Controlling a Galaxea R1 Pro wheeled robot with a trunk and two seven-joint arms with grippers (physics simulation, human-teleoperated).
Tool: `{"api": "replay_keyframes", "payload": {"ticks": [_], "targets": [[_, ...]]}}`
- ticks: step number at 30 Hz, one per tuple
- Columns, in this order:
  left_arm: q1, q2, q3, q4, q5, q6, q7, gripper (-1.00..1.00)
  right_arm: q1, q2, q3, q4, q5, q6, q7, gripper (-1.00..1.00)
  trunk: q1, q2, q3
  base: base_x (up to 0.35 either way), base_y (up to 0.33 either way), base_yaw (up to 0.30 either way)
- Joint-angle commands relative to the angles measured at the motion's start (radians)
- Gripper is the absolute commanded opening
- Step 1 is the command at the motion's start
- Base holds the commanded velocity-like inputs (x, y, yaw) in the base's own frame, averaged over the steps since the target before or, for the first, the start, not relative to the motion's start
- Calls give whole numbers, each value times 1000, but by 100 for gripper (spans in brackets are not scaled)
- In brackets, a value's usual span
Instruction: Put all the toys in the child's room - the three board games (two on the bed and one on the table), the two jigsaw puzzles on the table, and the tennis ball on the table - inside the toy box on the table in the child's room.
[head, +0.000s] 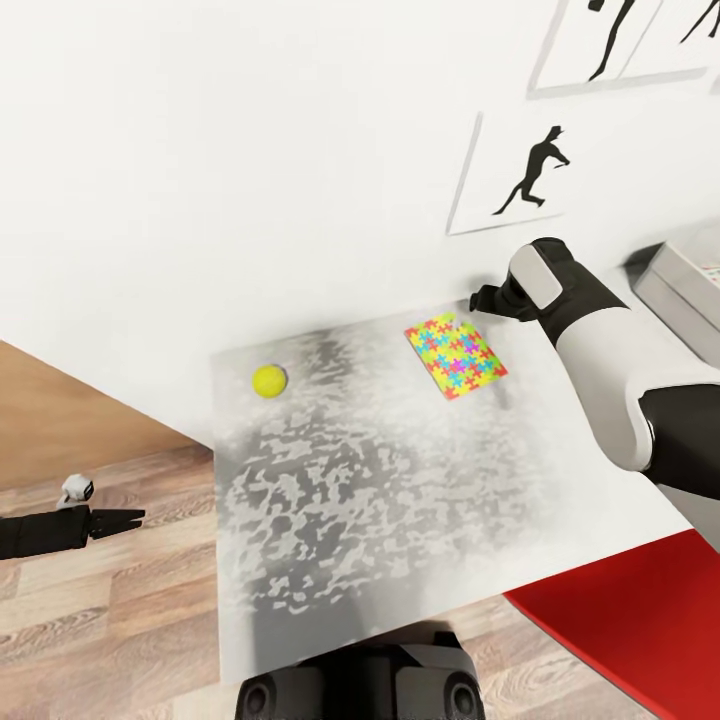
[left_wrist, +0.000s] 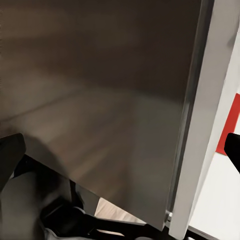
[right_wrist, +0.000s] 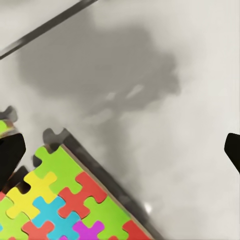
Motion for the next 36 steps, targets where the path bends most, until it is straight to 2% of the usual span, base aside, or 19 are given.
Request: {"api": "replay_keyframes", "payload": {"ticks": [1,36], "targets": [[-1,1,-8,0,7,11,-3,100,-1,-1,7,-1,-11,3,-7,100,1,-2,-3,0,0,0],[-1,1,-8,0,8,11,-3,100,-27,6,2,-6,-12,4,-7,100,1,-2,-52,0,0,0]]}}
